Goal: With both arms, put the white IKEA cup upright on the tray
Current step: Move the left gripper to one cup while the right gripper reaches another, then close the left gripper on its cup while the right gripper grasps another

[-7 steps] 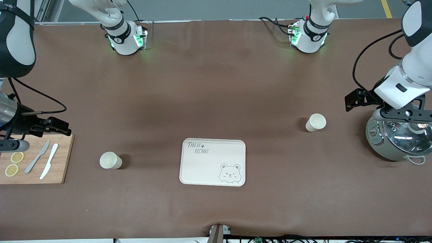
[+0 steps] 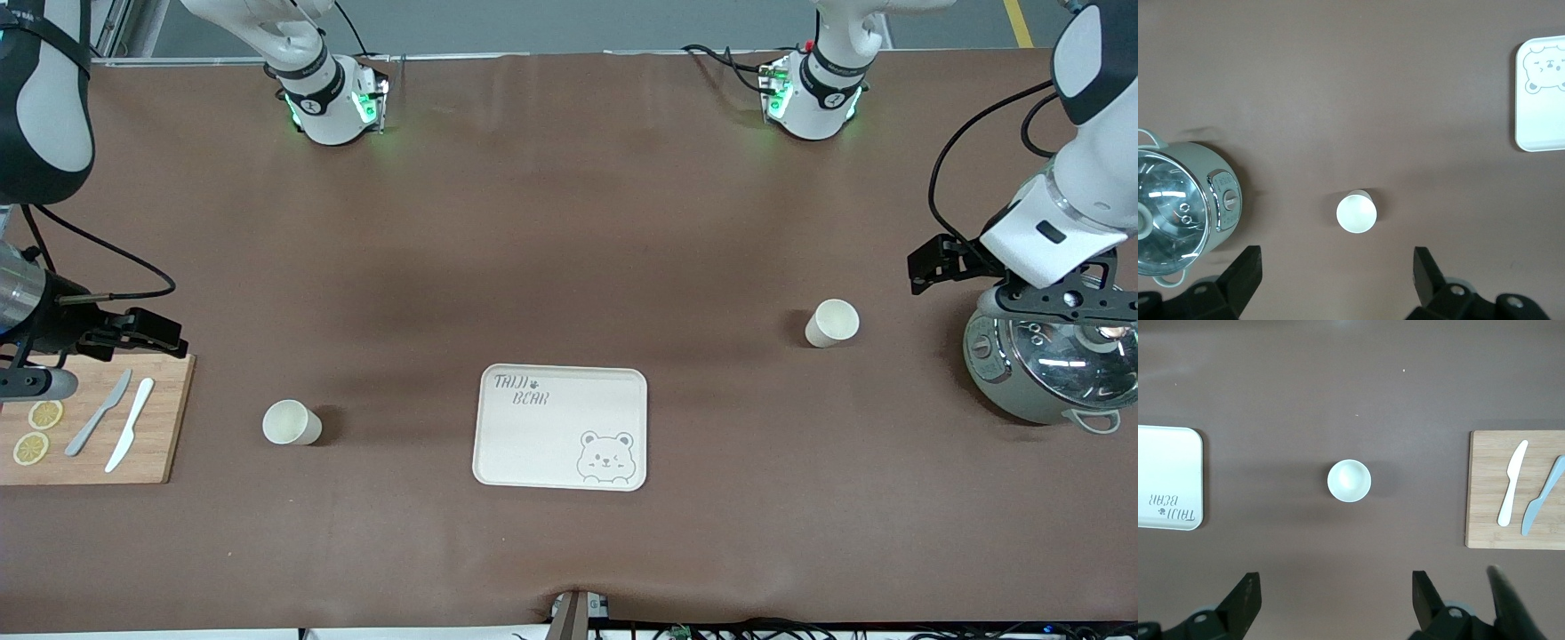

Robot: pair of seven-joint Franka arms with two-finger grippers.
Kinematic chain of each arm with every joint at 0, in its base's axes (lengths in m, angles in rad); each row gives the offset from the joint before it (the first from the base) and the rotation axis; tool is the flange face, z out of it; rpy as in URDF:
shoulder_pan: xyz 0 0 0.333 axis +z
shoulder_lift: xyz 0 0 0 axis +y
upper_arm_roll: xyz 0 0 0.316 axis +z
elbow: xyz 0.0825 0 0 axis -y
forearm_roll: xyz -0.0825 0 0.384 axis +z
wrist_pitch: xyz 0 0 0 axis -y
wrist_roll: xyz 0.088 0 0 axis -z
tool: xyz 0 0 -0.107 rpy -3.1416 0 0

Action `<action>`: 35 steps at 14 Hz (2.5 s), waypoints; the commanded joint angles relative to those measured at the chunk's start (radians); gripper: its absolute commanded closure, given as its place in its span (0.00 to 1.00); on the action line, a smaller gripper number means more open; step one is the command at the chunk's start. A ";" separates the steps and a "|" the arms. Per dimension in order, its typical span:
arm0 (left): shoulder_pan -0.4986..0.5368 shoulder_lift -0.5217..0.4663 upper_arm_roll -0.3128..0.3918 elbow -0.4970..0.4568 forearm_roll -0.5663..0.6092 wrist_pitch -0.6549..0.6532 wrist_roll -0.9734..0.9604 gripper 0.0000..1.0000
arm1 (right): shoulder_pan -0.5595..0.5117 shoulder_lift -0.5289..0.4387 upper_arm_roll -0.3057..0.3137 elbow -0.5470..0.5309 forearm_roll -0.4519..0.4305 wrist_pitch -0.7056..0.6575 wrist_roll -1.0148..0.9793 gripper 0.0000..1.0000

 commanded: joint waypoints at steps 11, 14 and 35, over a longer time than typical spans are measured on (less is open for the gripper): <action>0.035 -0.165 -0.007 -0.523 -0.062 0.366 0.019 0.00 | -0.001 0.008 0.005 -0.006 -0.061 0.034 0.012 0.00; 0.054 -0.206 -0.007 -0.689 -0.064 0.519 0.053 0.00 | -0.001 0.027 0.005 -0.030 -0.062 0.071 0.007 0.00; 0.147 0.061 -0.007 -0.912 -0.085 1.106 0.234 0.00 | -0.049 0.186 0.004 -0.300 -0.064 0.488 -0.181 0.00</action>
